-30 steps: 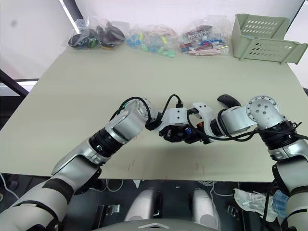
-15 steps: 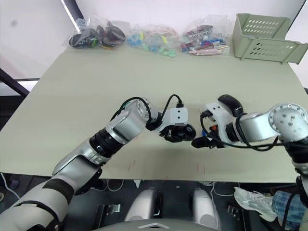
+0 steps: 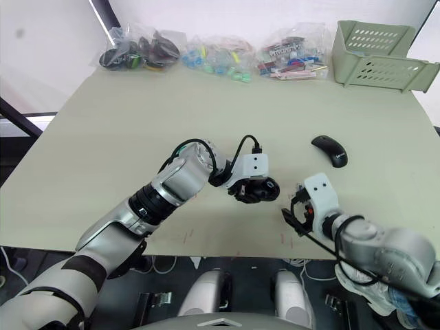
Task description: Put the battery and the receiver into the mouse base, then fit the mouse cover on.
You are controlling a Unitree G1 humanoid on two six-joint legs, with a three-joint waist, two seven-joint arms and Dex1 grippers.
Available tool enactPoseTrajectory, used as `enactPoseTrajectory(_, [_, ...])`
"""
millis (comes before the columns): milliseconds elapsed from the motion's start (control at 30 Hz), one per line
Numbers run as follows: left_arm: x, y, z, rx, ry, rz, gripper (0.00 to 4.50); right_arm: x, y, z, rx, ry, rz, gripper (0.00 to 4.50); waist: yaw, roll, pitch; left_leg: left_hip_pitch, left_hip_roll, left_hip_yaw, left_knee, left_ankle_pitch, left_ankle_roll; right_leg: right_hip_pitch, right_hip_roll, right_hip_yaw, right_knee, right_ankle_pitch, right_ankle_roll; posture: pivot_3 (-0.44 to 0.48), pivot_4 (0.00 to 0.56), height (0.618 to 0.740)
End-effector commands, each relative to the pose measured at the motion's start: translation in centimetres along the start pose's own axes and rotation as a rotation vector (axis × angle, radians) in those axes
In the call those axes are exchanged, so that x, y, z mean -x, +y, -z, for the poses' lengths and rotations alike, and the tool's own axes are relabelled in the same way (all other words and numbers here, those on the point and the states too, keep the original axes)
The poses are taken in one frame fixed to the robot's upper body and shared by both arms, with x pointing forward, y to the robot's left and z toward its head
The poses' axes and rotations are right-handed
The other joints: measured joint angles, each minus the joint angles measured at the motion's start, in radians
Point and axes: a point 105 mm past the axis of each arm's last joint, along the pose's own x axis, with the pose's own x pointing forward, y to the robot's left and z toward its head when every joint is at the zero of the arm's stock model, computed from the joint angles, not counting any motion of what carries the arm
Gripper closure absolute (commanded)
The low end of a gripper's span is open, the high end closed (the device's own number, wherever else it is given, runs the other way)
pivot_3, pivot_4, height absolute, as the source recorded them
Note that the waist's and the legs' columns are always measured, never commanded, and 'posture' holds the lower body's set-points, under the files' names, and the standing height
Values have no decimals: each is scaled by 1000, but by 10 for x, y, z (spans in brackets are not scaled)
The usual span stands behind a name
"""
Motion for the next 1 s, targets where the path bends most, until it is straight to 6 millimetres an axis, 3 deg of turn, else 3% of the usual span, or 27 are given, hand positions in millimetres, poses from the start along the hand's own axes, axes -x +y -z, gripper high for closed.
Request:
enactPoseTrajectory(33, [-13,-9,14,35,46,31,1544,0,-3,-3,-20,-118,122,95,0,0,0,1,0,0,0,0,0,0,0,0,0,0,0,0,150,740])
enactPoseTrajectory(433, [-13,-7,15,36,50,27,1544,-17,-13,6,-160,-216,303,95,-1,-1,-2,1,0,1,1,0,0,0,0,1,0,-2,-2,0,150,740])
enactPoseTrajectory(733, [-14,-8,15,37,48,26,1544,-8,-21,6,-132,-252,309,4263,1,-1,-2,1,0,1,1,0,0,0,0,1,0,-2,-3,0,150,740])
enactPoseTrajectory(767, [-15,-8,15,36,48,26,1544,-7,-20,3,-121,-265,293,4420,1,-1,-2,1,0,1,1,0,0,0,0,1,0,-2,-3,0,150,740])
enactPoseTrajectory(1000, [-15,-7,16,33,50,24,1544,10,-5,-23,-3,-318,89,4416,0,-1,-2,1,0,1,1,0,0,0,0,1,1,-2,-3,0,150,740])
